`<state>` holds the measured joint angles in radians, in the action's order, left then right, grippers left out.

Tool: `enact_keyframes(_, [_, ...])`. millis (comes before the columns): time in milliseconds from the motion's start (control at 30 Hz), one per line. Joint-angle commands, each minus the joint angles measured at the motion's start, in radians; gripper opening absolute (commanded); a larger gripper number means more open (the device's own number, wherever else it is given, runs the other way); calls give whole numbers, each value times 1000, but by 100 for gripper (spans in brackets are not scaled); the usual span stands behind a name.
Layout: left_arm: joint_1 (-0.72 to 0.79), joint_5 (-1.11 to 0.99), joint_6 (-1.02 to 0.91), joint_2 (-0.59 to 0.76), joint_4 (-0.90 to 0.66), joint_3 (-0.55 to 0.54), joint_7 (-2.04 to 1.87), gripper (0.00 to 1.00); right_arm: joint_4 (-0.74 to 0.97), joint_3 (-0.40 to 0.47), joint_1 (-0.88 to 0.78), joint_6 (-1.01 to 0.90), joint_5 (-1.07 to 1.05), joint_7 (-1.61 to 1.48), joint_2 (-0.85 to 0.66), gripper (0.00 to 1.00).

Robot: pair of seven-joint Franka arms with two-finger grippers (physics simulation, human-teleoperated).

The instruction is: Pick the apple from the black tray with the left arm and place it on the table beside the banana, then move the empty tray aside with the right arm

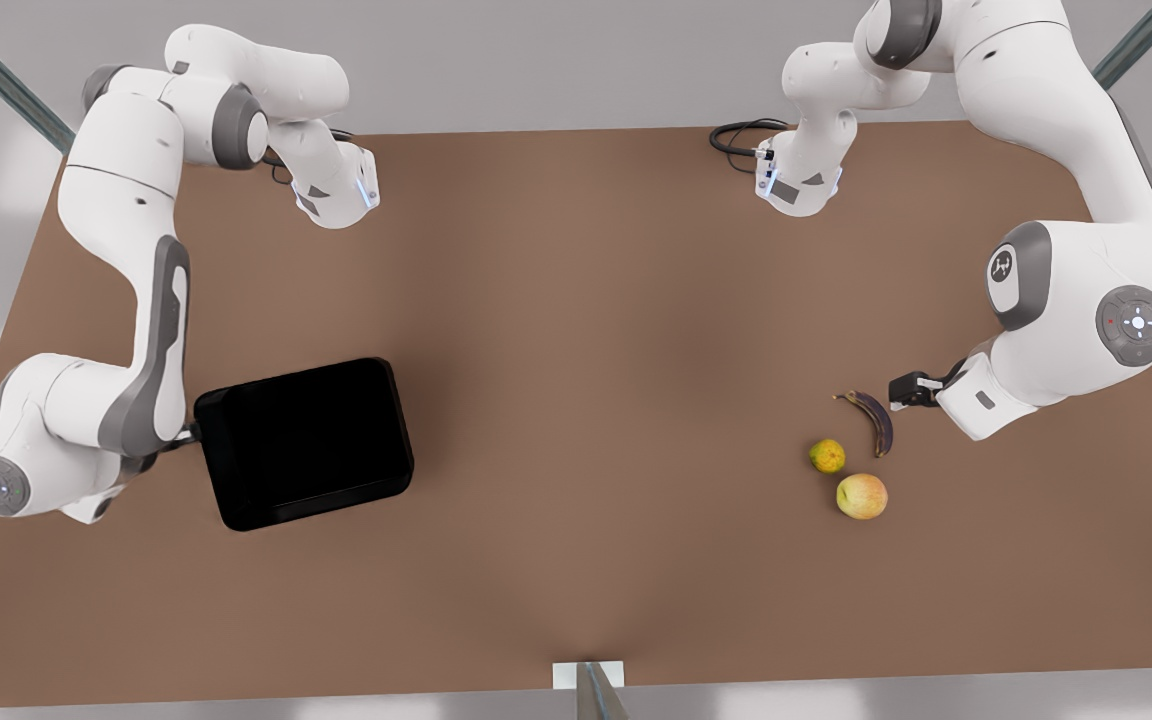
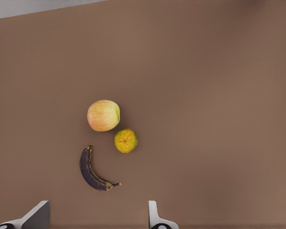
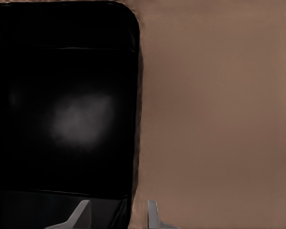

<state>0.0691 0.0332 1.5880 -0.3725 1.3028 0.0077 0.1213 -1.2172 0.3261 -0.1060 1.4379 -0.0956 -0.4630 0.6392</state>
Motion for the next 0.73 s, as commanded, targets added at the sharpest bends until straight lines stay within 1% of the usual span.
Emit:
enact_keyframes(0, [0,1,0,1,0,0,8,100,22,-39,-3,-1,-3,-140,-45,100])
enact_keyframes(100, [0,-1,0,1,0,0,8,100,34,-130,-3,-1,-33,-23,-176,100])
enact_keyframes(167, [0,-1,0,1,0,0,8,100,91,-202,-7,1,-61,90,-202,100])
enact_keyframes(200, [0,-1,0,1,0,0,8,100,105,-245,-7,1,-58,208,-207,100])
enact_keyframes(233, [0,-1,0,1,0,0,8,100,126,-266,-29,4,-50,279,-207,100])
enact_keyframes(267, [0,-1,0,1,0,0,8,100,143,-248,-101,4,-3,358,-208,100])
enact_keyframes(367, [0,-1,0,1,0,0,8,100,143,-259,-133,1,-3,532,-208,100])
enact_keyframes(633, [-2,1,0,1,0,0,9,100,142,-257,-130,-8,-3,544,-208,100])
enact_keyframes(700, [-2,19,3,-22,-34,-3,18,100,142,-256,-130,-8,-1,544,-208,100])
